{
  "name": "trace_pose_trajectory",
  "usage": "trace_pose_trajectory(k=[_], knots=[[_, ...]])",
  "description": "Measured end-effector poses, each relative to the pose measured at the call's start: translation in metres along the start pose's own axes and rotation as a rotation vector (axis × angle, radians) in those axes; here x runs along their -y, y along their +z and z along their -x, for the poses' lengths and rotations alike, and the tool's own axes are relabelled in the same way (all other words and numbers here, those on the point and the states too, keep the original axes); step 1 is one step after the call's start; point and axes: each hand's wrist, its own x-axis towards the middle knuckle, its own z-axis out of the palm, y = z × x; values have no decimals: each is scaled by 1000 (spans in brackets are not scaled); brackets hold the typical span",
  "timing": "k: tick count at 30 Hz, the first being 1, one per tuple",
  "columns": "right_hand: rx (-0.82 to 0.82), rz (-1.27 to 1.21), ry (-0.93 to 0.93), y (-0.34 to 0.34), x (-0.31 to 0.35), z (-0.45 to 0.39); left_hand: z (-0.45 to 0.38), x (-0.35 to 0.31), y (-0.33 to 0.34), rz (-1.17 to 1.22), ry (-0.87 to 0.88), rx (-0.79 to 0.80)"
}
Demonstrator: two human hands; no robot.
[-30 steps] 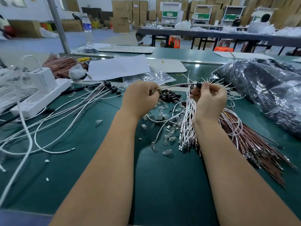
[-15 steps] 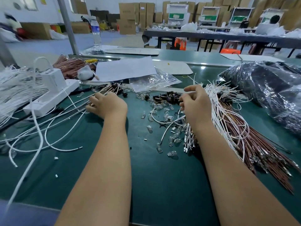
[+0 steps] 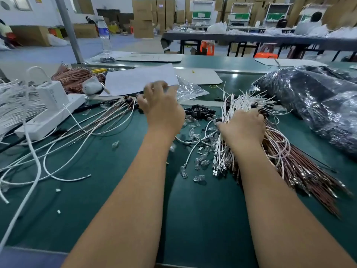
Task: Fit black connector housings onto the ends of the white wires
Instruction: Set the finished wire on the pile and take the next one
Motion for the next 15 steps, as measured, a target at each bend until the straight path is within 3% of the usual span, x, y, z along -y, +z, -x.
trace_pose_trajectory(k=[3,6,12,15], knots=[[5,47,-48,0,2,2,13,-20,17,59,209,247],[-4,-3,-51,-2,3,2,16,-23,24,129,203,398],[-22,-29,-14,-3,0,-1,15,-22,23,293,119,407],[-90,-167,23,-2,-1,0,15,-21,22,348,121,346]])
